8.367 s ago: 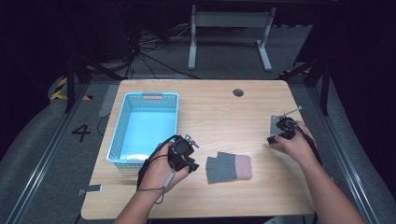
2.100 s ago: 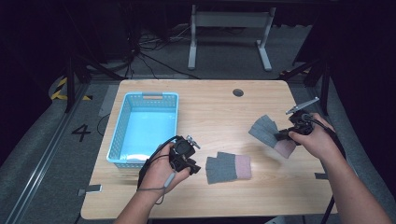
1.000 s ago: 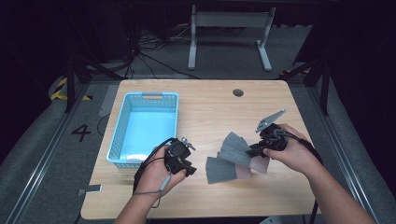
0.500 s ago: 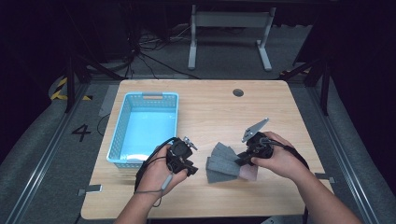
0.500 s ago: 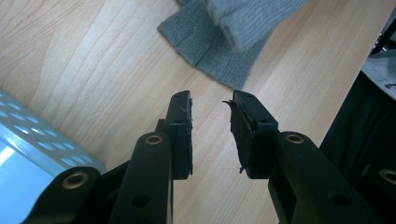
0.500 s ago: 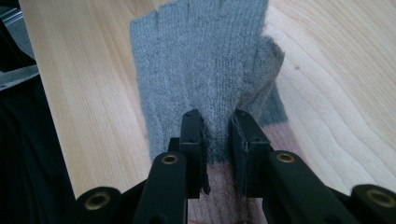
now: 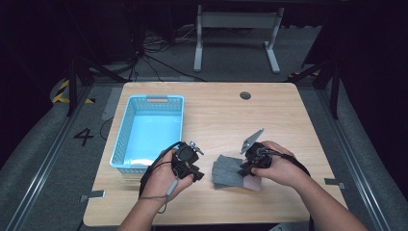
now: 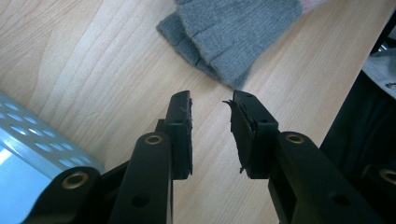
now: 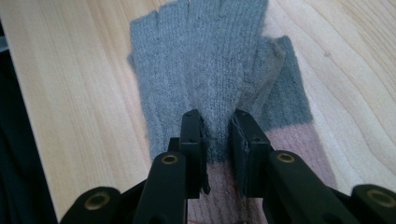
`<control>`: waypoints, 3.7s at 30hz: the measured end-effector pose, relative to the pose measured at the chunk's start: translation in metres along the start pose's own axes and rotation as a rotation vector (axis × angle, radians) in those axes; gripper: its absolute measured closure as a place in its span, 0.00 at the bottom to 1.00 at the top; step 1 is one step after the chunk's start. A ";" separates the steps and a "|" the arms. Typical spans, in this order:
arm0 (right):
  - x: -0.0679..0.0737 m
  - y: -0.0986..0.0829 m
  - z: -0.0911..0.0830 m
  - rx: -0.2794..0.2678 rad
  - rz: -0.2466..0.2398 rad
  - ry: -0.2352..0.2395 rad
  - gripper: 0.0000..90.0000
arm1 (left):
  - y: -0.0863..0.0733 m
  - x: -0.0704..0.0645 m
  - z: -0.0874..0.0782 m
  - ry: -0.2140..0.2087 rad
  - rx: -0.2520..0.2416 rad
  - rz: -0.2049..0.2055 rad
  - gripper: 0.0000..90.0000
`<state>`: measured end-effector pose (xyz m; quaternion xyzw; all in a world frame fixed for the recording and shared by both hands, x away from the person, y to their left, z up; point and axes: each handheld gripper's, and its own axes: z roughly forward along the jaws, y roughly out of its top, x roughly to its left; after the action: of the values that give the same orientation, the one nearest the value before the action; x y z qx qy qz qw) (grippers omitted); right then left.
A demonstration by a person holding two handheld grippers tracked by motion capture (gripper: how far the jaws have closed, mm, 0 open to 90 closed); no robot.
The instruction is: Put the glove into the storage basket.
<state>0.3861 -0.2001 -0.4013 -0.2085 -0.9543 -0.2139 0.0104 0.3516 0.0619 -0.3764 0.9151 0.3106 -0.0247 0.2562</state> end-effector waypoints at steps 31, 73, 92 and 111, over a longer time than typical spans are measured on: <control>0.006 -0.029 -0.029 -0.146 0.034 -0.107 0.77 | 0.001 -0.004 0.004 -0.021 0.027 0.007 0.75; -0.017 -0.085 -0.012 -0.084 0.128 -0.098 0.82 | 0.009 -0.005 0.063 -0.072 0.133 0.026 0.89; -0.015 -0.081 -0.009 -0.082 0.101 -0.102 0.76 | 0.010 -0.003 0.076 -0.062 0.154 0.003 0.82; -0.009 -0.075 -0.025 -0.157 0.065 -0.099 0.97 | 0.013 -0.018 0.058 -0.037 0.122 0.057 0.98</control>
<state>0.3620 -0.2755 -0.4102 -0.2498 -0.9266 -0.2772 -0.0461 0.3515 0.0151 -0.4176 0.9368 0.2773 -0.0531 0.2064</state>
